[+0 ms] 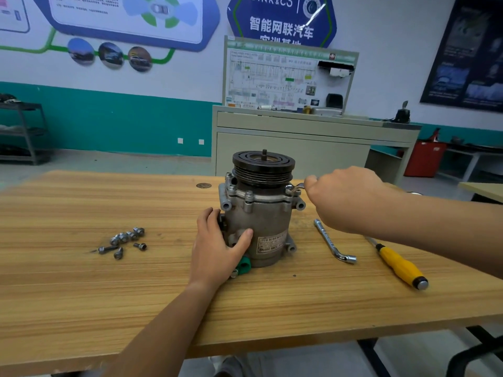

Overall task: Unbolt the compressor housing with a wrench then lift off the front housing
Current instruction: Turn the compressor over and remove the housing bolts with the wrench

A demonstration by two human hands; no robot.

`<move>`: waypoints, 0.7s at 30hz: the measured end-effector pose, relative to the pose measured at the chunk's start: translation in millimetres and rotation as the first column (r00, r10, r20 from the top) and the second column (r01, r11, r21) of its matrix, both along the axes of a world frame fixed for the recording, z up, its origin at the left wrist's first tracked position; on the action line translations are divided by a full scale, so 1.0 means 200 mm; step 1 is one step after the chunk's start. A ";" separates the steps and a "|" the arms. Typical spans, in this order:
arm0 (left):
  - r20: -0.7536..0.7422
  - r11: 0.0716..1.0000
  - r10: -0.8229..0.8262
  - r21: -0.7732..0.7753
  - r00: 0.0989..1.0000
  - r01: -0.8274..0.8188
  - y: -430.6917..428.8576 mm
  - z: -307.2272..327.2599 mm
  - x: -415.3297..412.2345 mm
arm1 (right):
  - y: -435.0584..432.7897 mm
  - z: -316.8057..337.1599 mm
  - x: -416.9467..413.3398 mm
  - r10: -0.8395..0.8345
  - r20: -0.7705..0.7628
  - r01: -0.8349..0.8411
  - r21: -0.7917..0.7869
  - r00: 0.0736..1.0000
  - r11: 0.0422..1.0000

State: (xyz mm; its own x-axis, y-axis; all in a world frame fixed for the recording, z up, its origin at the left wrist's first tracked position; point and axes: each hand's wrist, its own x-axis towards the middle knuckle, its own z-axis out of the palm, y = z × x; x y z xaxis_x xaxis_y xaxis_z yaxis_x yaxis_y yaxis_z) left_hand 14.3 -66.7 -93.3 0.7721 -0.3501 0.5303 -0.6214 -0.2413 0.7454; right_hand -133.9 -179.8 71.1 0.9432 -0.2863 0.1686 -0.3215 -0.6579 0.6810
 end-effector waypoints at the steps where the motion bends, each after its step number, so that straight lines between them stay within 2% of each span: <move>1: 0.001 1.000 0.004 0.001 1.000 -0.004 0.00 0.00 0.00 | 0.00 0.02 0.01 -0.002 -0.017 0.002 -0.005 1.000 1.000; 16: -0.015 1.000 -0.004 0.020 1.000 0.004 0.01 0.01 0.00 | -0.10 0.03 0.00 0.062 -0.090 -0.056 0.073 0.994 0.996; 21: -0.020 1.000 0.000 0.019 1.000 0.000 0.01 0.01 0.00 | -0.19 0.05 0.05 0.050 -0.186 -0.071 -0.105 0.981 0.992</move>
State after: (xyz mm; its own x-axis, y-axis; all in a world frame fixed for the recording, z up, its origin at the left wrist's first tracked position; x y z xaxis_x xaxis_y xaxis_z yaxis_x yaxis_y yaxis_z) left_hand 13.4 -65.1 -91.6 0.7826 -0.3601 0.5078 -0.6062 -0.2554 0.7532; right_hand -123.5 -217.8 81.5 0.9760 -0.2171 0.0188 -0.1465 -0.5899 0.7941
